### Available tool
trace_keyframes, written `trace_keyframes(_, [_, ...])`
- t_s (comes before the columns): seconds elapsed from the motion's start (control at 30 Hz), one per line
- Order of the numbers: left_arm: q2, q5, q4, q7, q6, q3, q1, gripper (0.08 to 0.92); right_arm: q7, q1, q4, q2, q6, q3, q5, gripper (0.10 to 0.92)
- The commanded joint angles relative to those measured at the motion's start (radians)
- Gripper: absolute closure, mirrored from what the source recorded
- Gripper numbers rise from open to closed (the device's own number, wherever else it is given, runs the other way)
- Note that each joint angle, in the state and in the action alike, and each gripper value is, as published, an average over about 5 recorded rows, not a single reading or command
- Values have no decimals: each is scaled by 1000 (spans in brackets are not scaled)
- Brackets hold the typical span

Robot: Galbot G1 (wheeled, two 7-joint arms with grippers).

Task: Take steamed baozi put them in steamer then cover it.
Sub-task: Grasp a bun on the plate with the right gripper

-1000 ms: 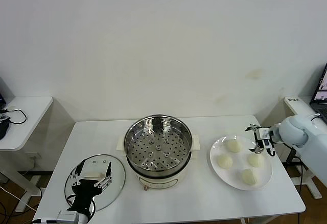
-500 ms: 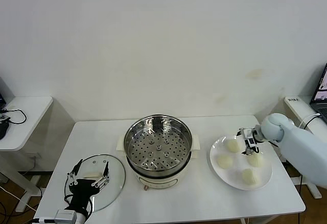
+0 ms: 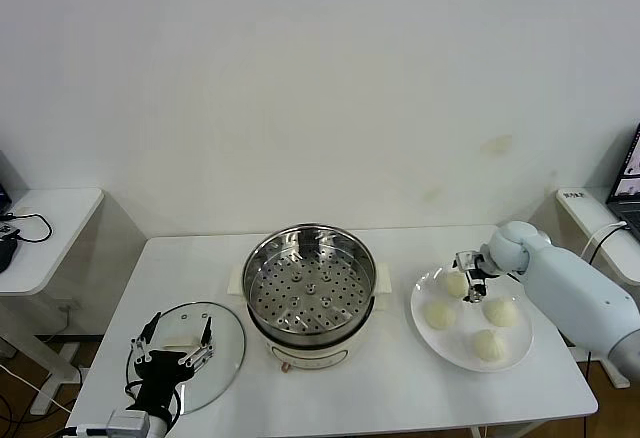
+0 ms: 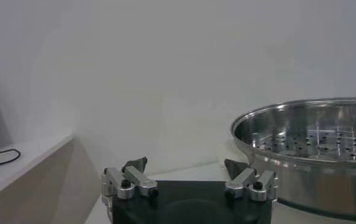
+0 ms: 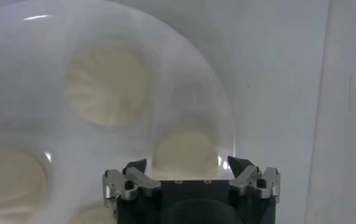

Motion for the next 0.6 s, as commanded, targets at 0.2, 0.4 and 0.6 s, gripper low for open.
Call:
trace_keyframes(0.2, [-1,0,-2,1,-1,0,5,177,0,11,-64,41,9,-11,-31,290])
trace_keyframes(0.4, [-1,-1,-4,1,-1,0,7,177,-8,10,-58,37,7,-12,-29,437])
trace_keyframes(0.6, [-2,-1,-7,1,-1,0,8,177,-11,14,-46,28,7,-11,-12,454])
